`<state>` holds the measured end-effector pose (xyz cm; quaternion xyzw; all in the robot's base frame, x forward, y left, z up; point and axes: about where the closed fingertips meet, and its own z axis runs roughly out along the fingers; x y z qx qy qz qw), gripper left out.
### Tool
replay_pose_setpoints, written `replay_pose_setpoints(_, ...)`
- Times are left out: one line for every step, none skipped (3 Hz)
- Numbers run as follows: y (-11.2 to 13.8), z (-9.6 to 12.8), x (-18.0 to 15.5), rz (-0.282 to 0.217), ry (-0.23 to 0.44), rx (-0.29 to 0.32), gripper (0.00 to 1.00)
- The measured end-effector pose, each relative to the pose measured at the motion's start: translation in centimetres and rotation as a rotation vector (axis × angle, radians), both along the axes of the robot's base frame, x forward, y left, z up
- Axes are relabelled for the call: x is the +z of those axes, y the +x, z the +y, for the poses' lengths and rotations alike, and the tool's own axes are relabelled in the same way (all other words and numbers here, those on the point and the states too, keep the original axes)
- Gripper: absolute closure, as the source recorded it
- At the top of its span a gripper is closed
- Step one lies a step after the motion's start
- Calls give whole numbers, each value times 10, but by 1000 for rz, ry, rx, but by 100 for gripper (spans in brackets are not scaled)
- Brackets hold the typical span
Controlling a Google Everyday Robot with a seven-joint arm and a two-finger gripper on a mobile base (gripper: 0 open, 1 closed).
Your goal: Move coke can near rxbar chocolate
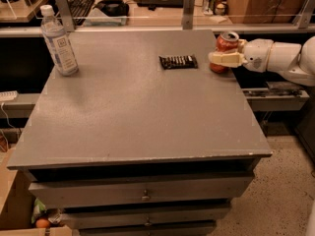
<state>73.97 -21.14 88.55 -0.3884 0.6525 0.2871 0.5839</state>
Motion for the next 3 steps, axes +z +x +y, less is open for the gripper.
replay_pose_setpoints(15, 13, -12, 22, 28, 13, 12)
replay_pose_setpoints(25, 29, -17, 44, 50, 42, 0)
replay_pose_setpoints(21, 34, -13, 46, 55, 63, 0)
